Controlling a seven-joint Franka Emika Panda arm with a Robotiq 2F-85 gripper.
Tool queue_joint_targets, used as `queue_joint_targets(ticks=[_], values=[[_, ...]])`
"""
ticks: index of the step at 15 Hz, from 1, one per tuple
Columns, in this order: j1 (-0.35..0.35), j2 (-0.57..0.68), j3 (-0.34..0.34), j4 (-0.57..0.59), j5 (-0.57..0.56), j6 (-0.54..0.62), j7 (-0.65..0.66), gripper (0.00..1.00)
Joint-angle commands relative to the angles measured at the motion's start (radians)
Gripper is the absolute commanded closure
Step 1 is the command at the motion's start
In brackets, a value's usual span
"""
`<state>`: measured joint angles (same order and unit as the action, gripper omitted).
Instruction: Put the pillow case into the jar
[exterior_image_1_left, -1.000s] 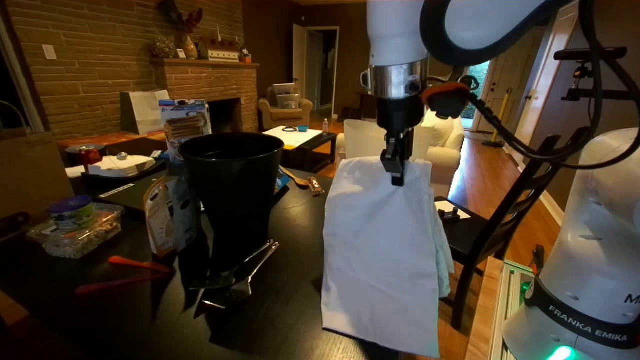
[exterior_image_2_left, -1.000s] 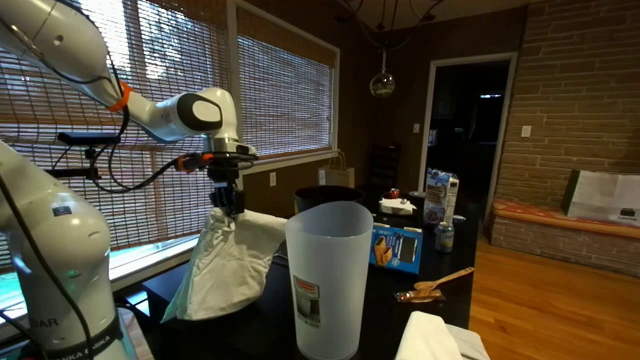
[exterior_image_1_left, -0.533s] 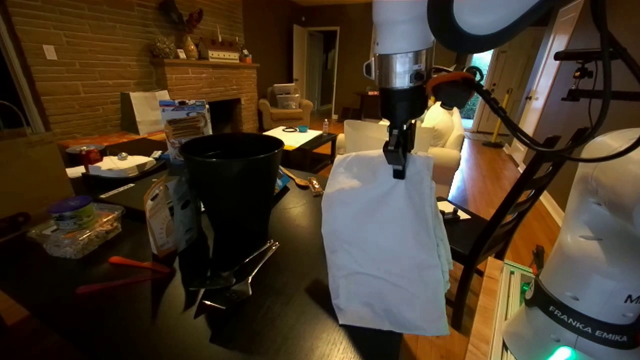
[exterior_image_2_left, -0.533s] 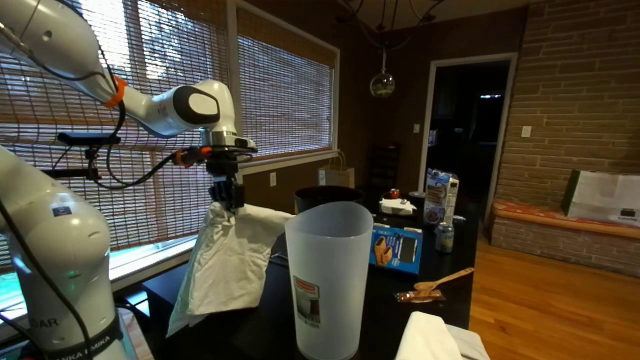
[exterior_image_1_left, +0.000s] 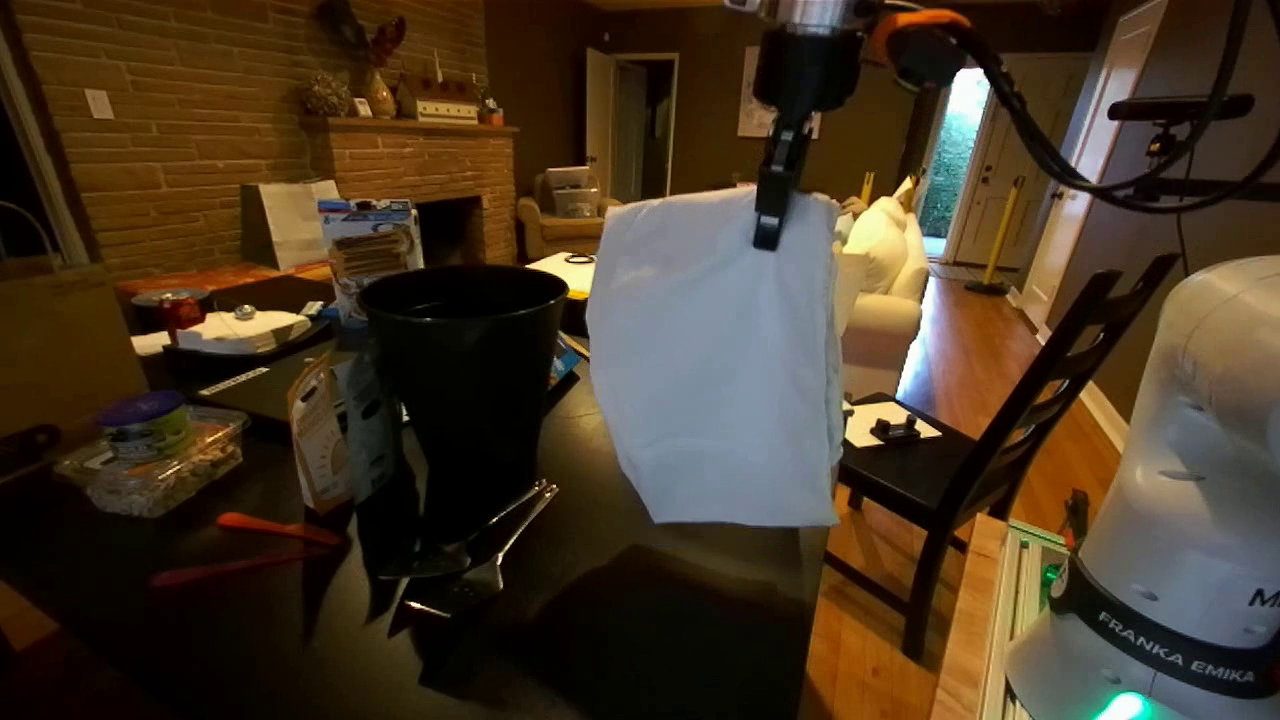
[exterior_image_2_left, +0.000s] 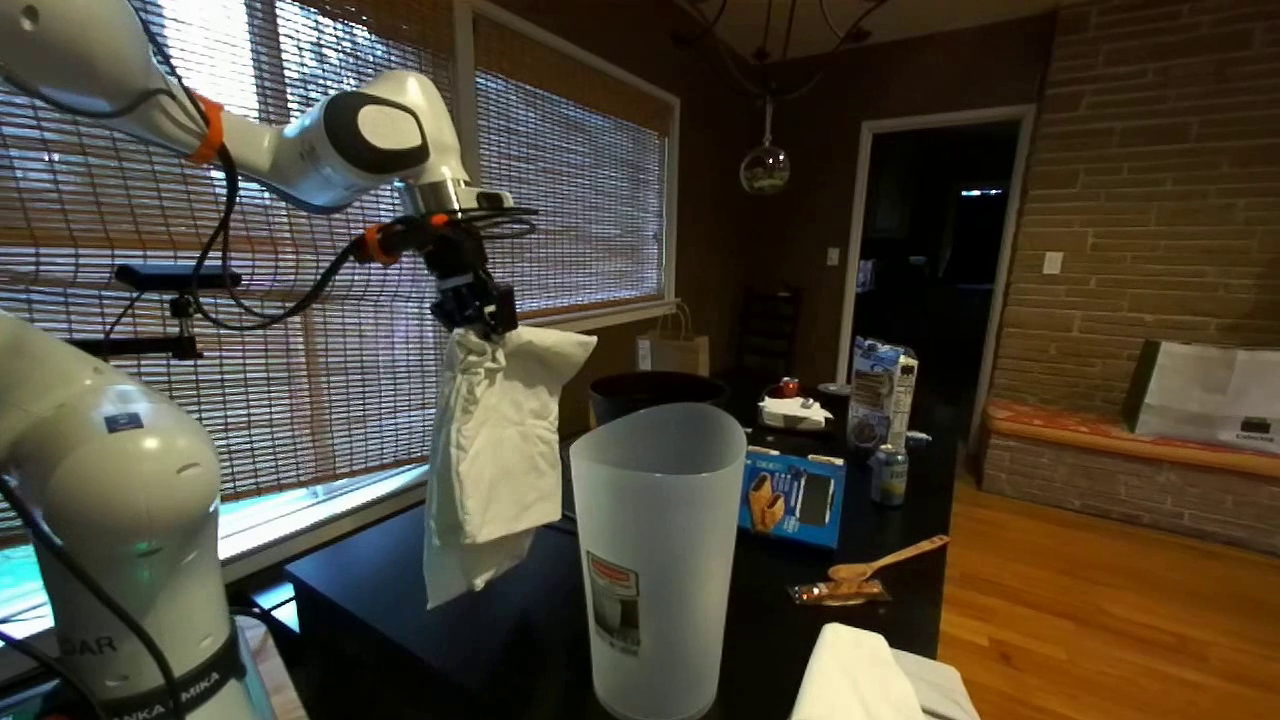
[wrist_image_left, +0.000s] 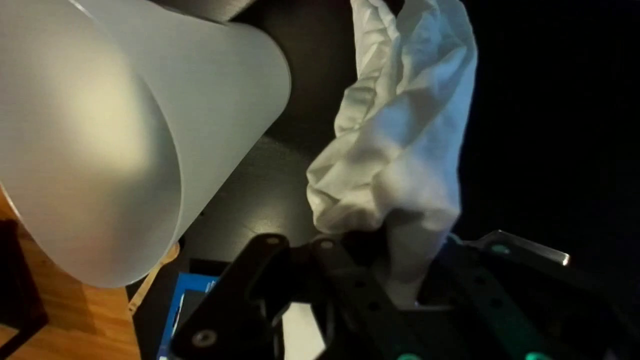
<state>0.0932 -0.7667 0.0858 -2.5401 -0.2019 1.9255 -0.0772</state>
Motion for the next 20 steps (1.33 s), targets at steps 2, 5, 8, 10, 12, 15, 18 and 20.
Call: queue_joint_targets(ticks=[2,5,8,10,12,15,18,20], values=[[-0.021,-0.051,-0.038,0.094,-0.051,-0.083,-0.083,0.97],[-0.035,-0.059,-0.065,0.138,-0.078,-0.091,-0.111,0.97],[-0.064,-0.055,-0.080,0.181,-0.114,-0.101,-0.119,0.97],[-0.098,-0.044,-0.087,0.196,-0.156,-0.106,-0.101,0.97],[-0.127,-0.039,-0.097,0.197,-0.191,-0.095,-0.085,0.97],[-0.158,-0.034,-0.114,0.183,-0.222,-0.086,-0.077,0.97],[-0.174,-0.024,-0.131,0.157,-0.241,-0.056,-0.071,0.97],[-0.183,-0.017,-0.142,0.137,-0.257,-0.028,-0.067,0.97]])
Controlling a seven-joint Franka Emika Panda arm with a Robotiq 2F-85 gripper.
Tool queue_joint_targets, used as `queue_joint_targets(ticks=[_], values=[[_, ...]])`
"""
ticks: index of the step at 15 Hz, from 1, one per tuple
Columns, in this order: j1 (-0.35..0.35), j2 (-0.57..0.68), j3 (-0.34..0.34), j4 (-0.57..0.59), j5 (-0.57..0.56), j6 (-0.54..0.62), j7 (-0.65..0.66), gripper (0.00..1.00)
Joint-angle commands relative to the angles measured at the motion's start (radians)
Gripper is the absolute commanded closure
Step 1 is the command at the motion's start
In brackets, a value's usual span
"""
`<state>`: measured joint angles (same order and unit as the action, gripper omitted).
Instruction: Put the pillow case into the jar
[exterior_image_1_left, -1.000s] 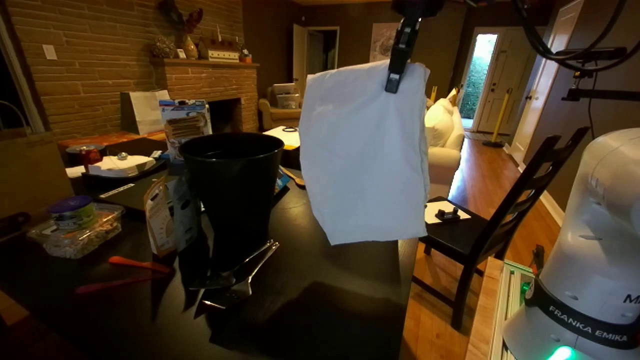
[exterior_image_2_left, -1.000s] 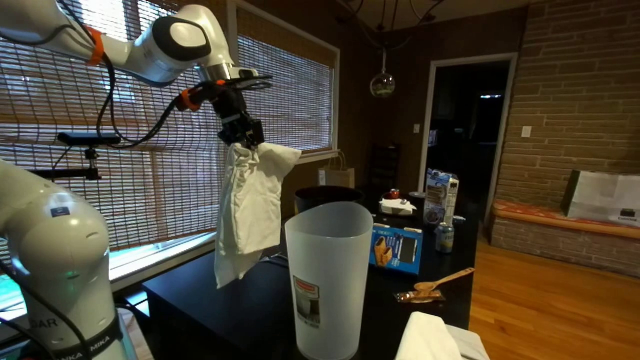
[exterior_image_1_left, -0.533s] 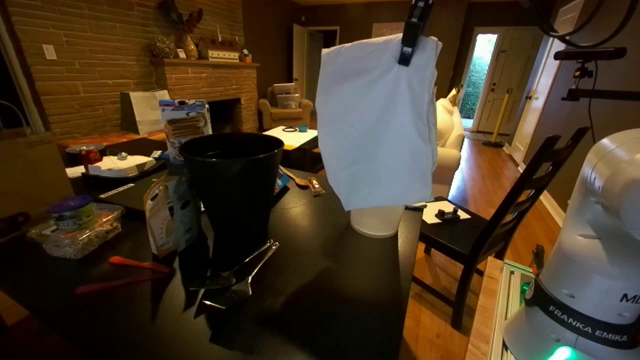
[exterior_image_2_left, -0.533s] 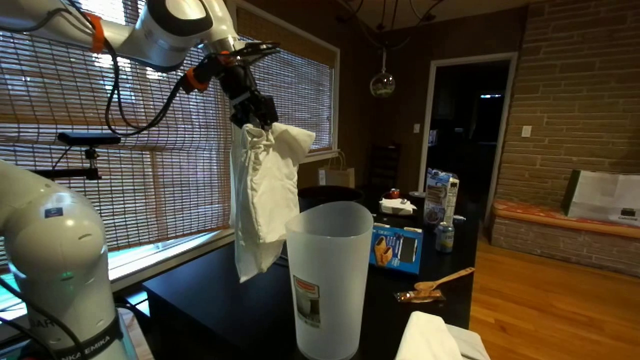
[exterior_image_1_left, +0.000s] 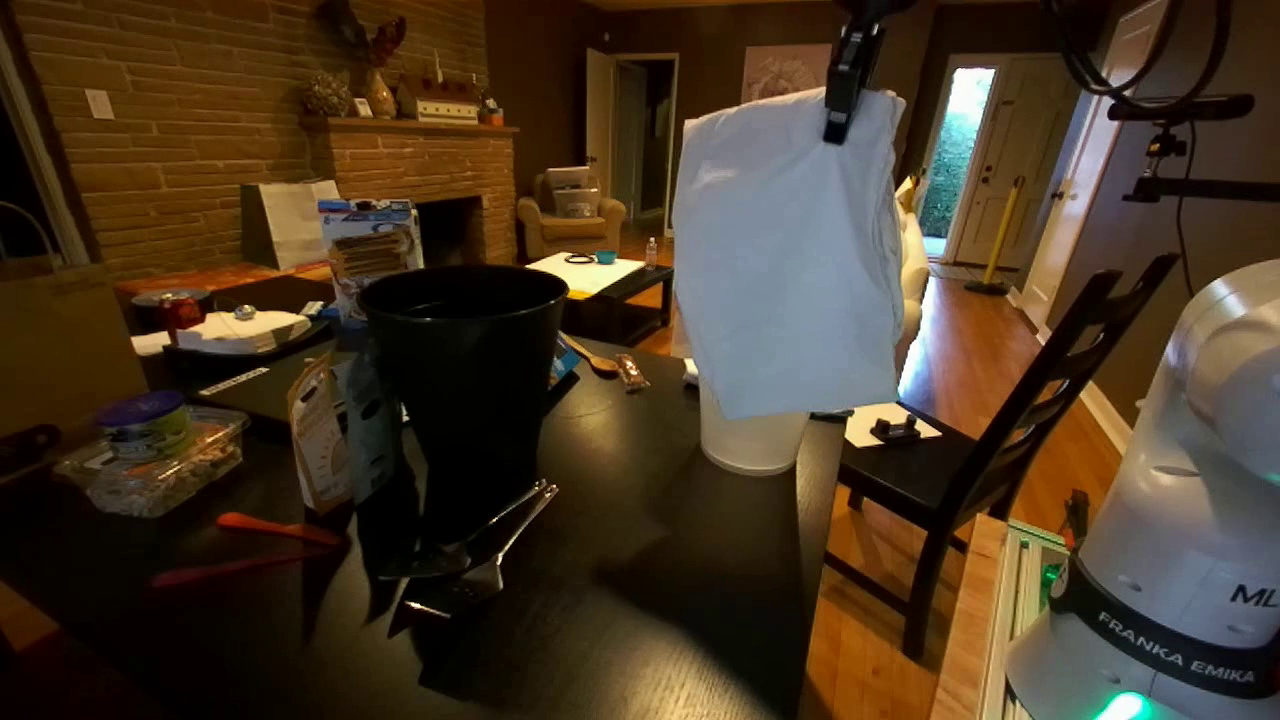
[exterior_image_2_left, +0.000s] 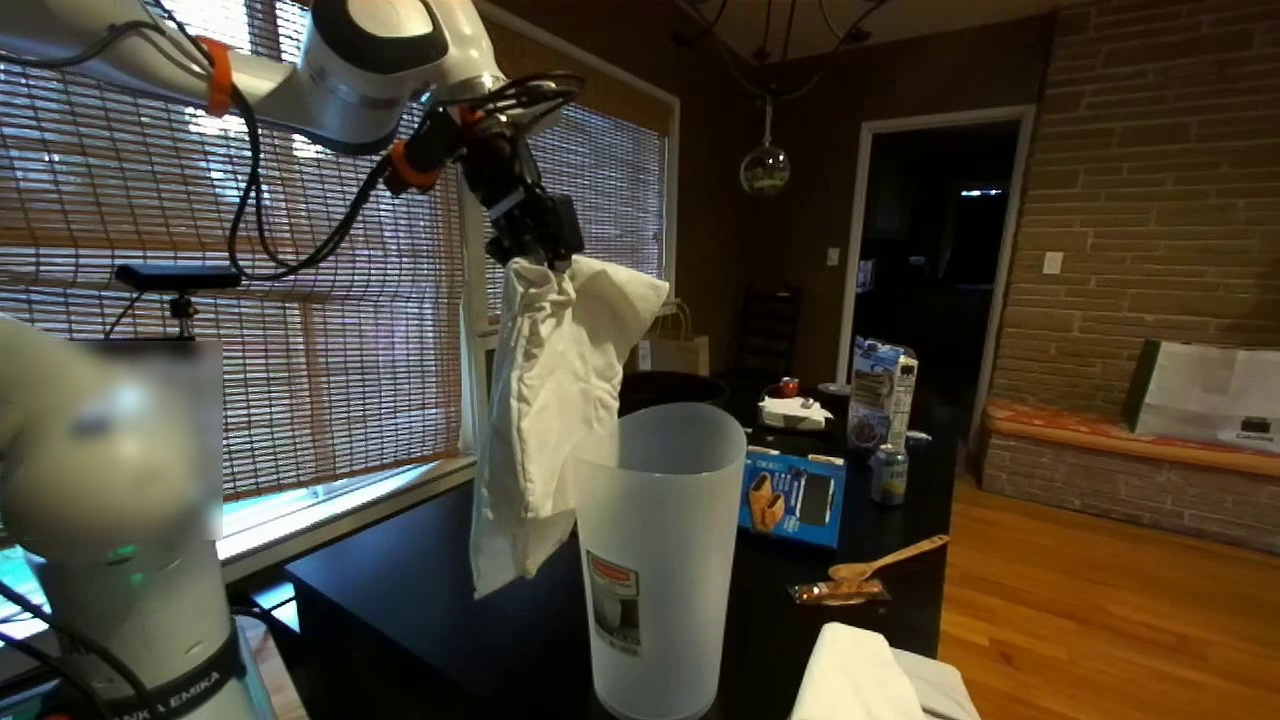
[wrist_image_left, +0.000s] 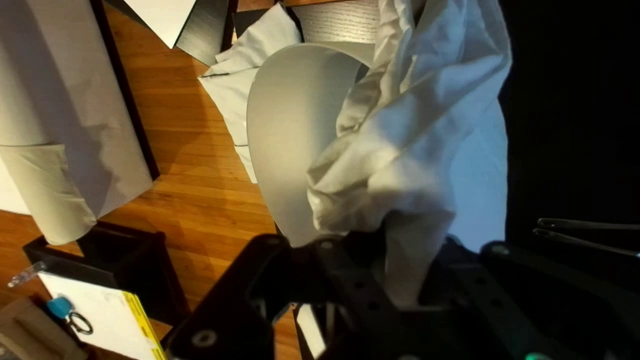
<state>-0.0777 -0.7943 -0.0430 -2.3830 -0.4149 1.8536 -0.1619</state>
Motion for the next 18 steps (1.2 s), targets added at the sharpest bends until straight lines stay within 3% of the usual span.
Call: queue_joint_targets(ticks=[1,10,18], values=[[-0.015,0.017,-0.018,-0.029,-0.052,0.056,0.018,0.97],[-0.065,0.075,-0.048,-0.142,-0.120,0.229,0.031,0.97],[-0.153,0.171,-0.060,-0.198,-0.208,0.397,0.087,0.97]])
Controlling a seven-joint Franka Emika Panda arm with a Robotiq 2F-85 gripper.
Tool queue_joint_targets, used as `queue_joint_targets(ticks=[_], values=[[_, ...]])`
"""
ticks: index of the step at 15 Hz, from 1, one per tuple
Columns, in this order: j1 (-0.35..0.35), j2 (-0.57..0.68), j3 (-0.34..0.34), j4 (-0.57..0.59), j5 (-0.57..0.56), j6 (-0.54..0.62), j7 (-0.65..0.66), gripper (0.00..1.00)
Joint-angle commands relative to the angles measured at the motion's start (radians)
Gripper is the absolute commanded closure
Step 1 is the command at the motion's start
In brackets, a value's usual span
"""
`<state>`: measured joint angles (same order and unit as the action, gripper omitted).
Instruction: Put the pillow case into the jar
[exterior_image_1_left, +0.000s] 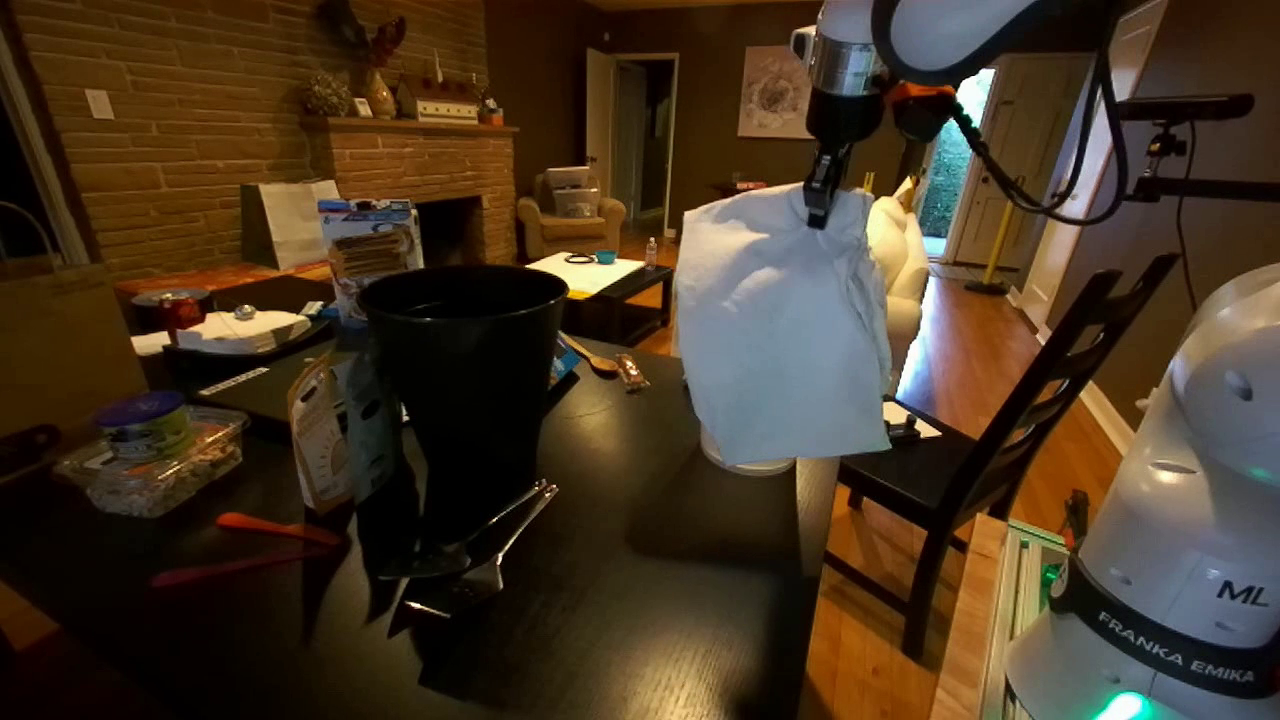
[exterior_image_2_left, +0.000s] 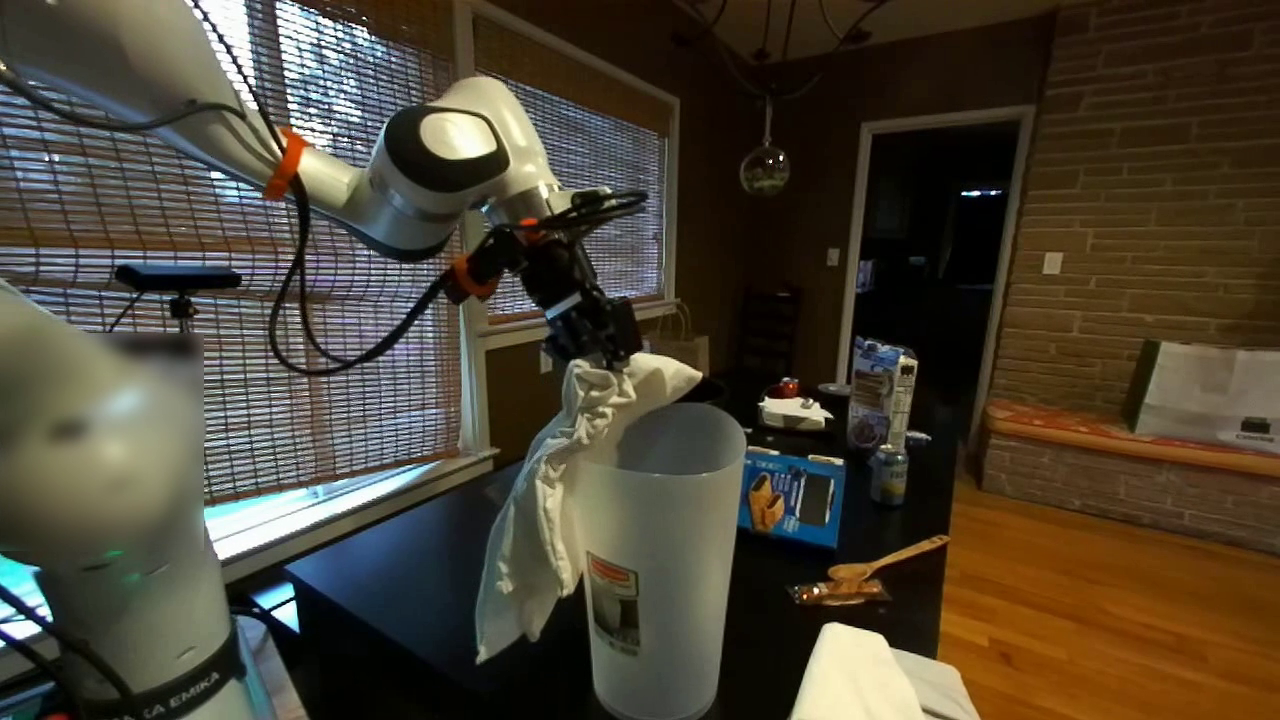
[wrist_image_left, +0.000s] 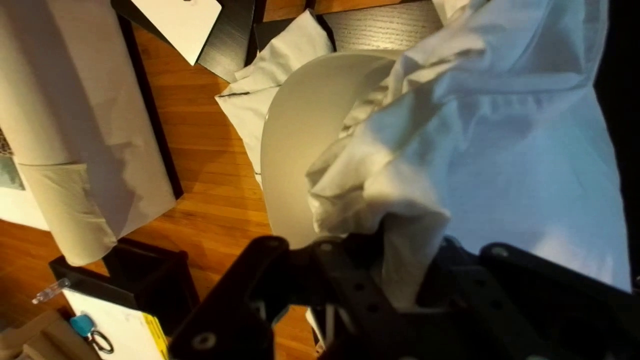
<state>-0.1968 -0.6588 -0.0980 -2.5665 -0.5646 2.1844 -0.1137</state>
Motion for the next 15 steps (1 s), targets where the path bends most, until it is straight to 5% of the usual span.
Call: queue_joint_targets(ticks=[1,12,13,15], values=[[-0.044,0.050,-0.006,-0.017,-0.070,0.082,0.049,0.97],[-0.085,0.205,-0.039,-0.047,-0.088,0.206,0.107,0.97],[-0.071,0.178,-0.032,-0.031,-0.053,0.150,0.086,0.89],[-0.073,0.197,-0.035,-0.036,-0.053,0.171,0.086,0.89]])
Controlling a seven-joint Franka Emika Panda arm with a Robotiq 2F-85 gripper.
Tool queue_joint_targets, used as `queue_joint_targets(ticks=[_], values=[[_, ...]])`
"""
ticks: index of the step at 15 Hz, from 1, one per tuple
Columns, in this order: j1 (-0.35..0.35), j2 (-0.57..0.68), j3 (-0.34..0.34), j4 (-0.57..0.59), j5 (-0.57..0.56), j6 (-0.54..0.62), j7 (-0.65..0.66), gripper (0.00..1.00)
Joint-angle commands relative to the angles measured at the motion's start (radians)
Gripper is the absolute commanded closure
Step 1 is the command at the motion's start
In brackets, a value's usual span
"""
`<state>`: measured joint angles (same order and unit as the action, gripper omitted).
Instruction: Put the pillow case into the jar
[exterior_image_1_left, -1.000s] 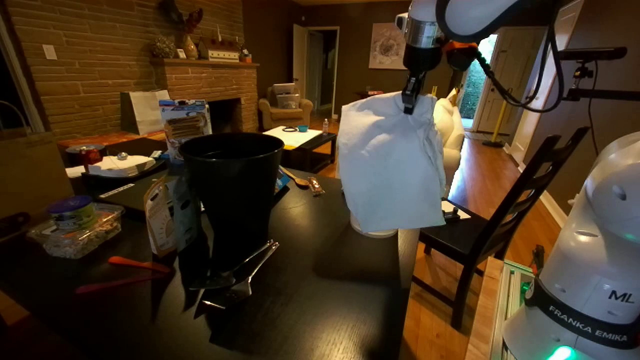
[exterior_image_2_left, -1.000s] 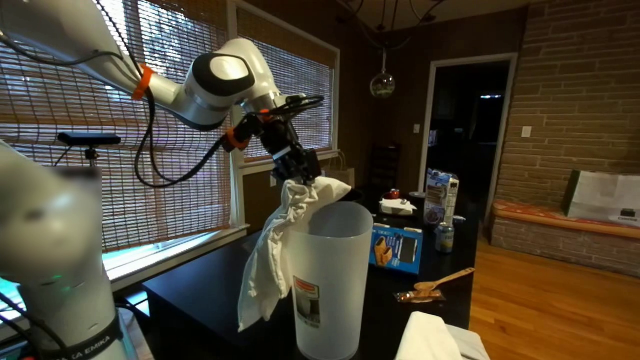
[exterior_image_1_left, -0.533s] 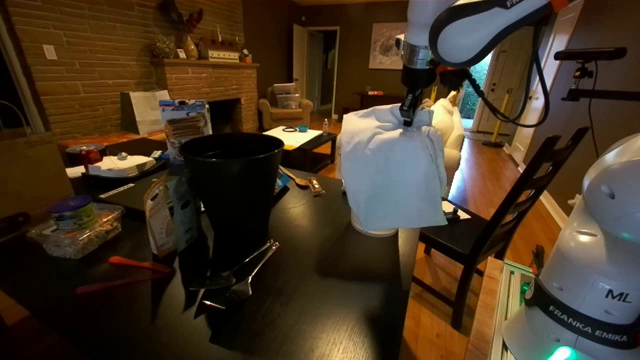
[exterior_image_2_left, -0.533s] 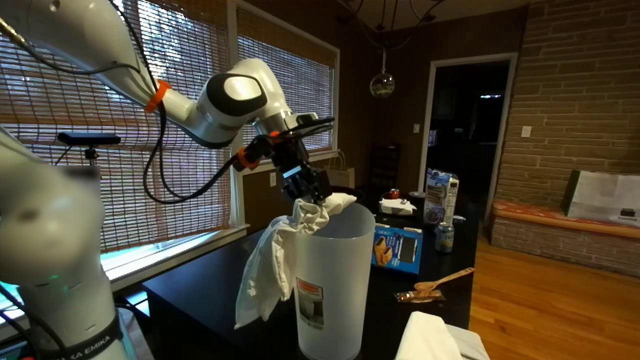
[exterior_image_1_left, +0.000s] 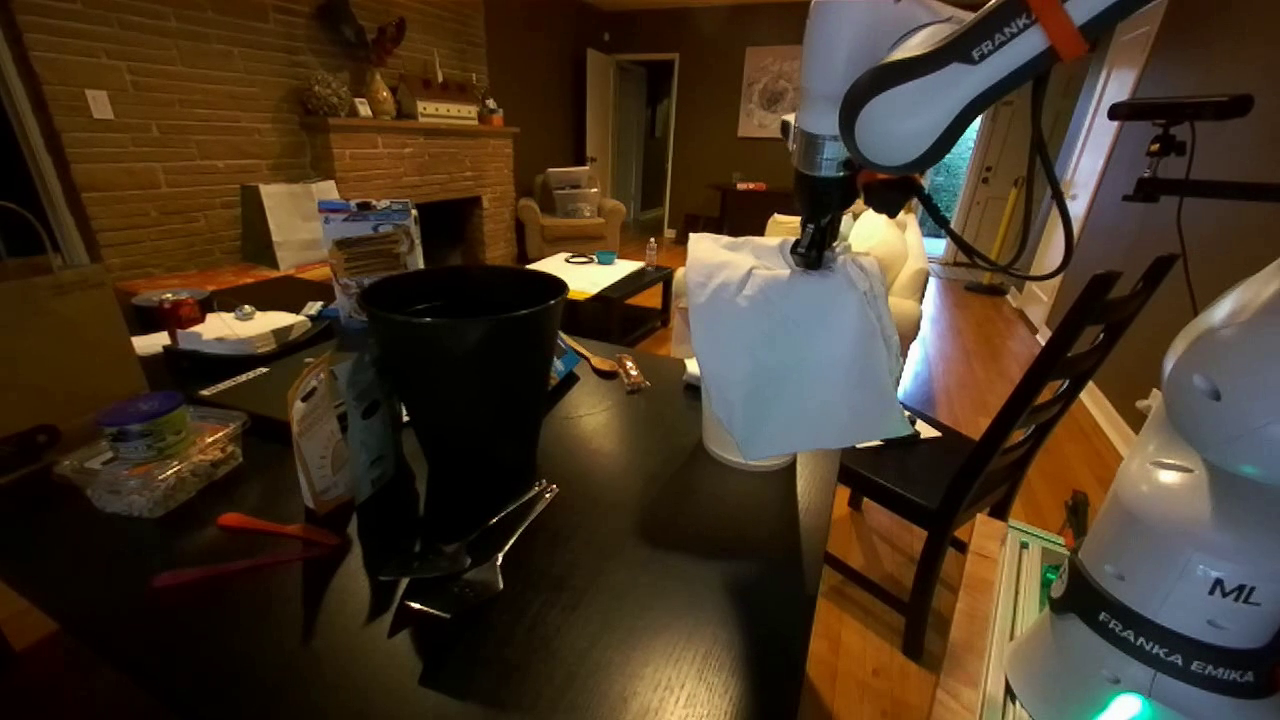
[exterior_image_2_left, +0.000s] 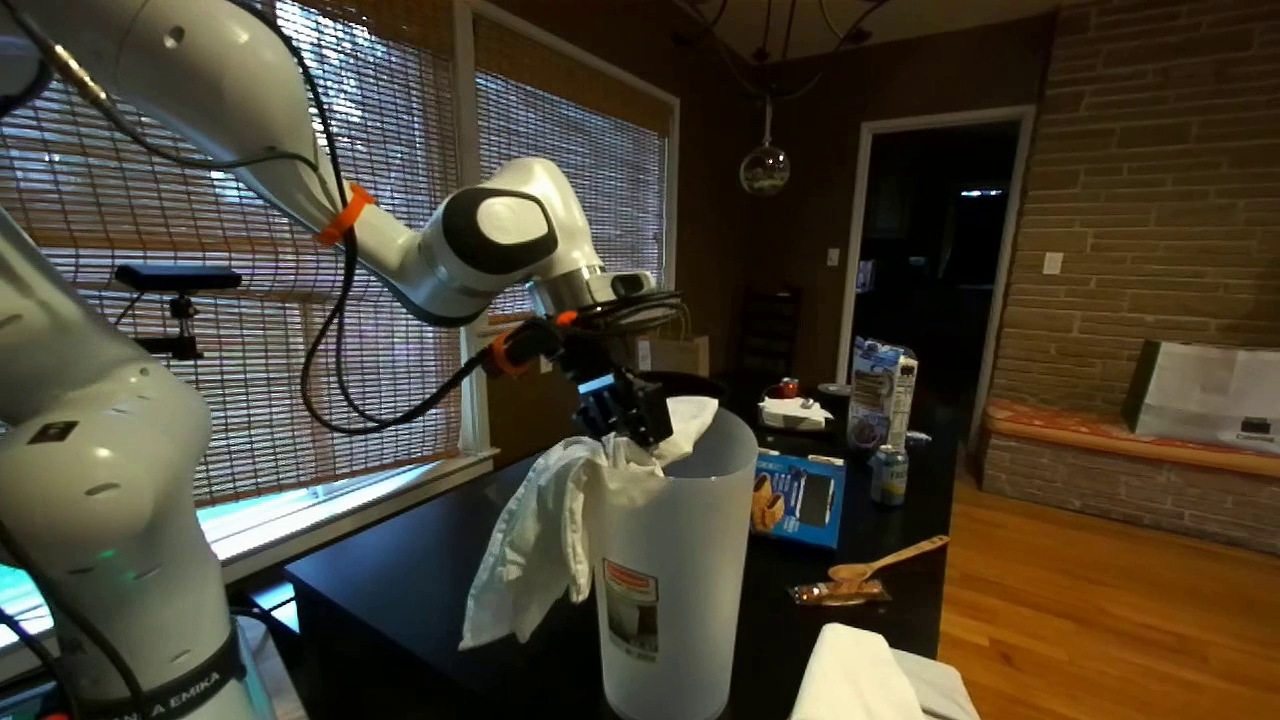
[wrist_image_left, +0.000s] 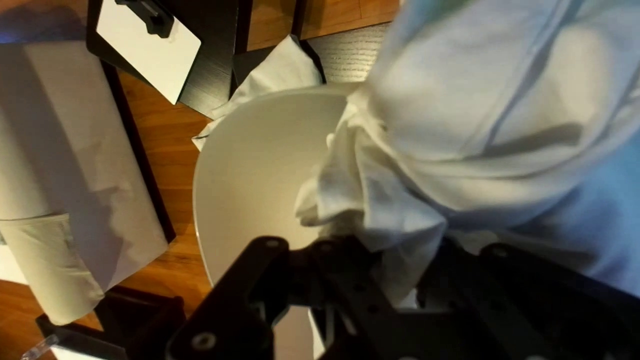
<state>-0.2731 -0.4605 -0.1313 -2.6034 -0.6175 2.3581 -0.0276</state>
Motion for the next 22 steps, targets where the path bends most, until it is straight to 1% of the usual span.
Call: queue_joint_targets(ticks=[1,2,3,4,10,14,17,22], values=[[0.003,0.003,-0.002,0.001,0.000,-0.001,0.000,0.89],[0.003,0.003,-0.002,0.001,0.000,-0.001,0.000,0.89],[0.003,0.003,-0.002,0.001,0.000,0.000,0.000,0.97],[0.004,-0.001,-0.002,0.004,0.003,-0.003,0.000,0.97],[0.001,0.095,-0.023,0.022,0.021,0.004,0.002,0.97],[0.009,0.132,-0.032,0.037,0.035,0.011,-0.005,0.97],[0.023,0.168,-0.047,0.048,0.085,0.013,-0.032,0.97],[0.035,0.223,-0.076,0.073,0.226,0.027,-0.090,0.97]])
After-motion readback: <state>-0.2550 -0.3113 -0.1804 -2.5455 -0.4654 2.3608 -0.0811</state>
